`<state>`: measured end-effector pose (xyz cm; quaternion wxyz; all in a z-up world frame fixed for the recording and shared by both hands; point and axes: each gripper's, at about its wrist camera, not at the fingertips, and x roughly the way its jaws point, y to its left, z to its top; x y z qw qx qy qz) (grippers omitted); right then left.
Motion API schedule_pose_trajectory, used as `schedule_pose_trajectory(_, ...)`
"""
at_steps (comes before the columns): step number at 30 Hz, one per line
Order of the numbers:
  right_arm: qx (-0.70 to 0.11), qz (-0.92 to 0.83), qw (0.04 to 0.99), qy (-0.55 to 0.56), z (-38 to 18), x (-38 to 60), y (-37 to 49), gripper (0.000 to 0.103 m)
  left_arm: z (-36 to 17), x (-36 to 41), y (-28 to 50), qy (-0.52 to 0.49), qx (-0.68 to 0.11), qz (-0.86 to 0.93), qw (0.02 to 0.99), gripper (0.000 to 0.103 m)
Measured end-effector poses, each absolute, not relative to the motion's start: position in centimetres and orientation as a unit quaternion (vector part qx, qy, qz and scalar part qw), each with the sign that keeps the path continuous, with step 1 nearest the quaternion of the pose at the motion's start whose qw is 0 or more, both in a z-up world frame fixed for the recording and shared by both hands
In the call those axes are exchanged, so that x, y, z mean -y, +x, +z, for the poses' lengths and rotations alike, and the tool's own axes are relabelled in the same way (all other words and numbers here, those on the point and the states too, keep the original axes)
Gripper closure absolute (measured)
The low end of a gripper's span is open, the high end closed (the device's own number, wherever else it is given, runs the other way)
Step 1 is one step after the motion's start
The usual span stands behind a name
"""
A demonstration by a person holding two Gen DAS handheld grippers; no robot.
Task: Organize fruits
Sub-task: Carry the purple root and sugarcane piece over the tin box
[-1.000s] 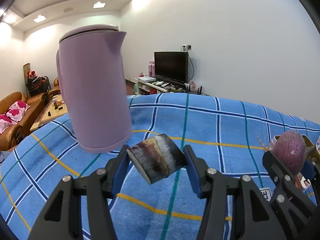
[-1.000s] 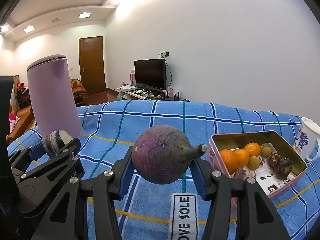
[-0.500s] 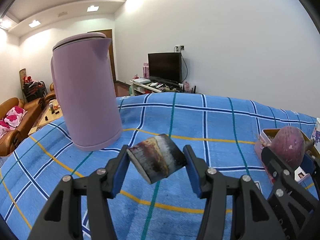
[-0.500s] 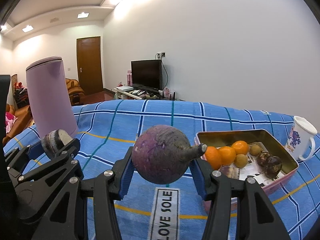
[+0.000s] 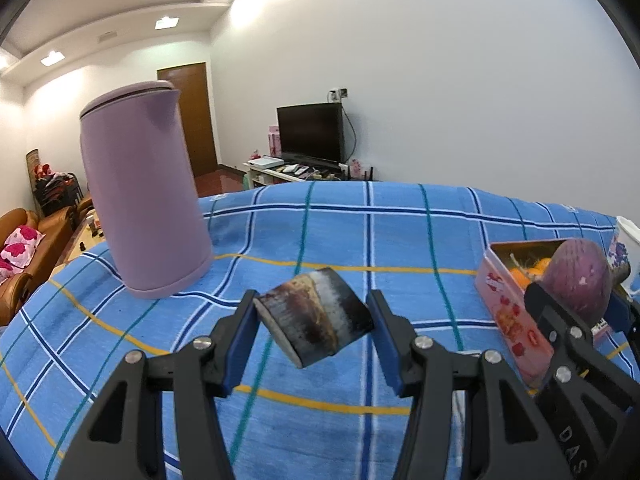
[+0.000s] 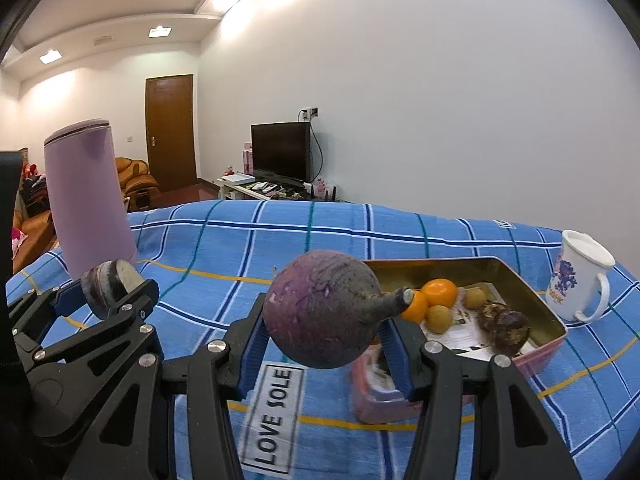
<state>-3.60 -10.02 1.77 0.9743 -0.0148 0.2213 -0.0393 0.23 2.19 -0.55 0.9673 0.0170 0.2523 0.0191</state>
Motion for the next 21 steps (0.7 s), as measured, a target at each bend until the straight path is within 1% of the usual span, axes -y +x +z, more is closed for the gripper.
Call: schedule_pose_trajectory(21,-0.215,-0.075,0.974,-0.02,2.1,16.4,-5.6,0.049,-0.3,3.8,-1.0,0.027,-0.25,-0.028,0.967,0.047)
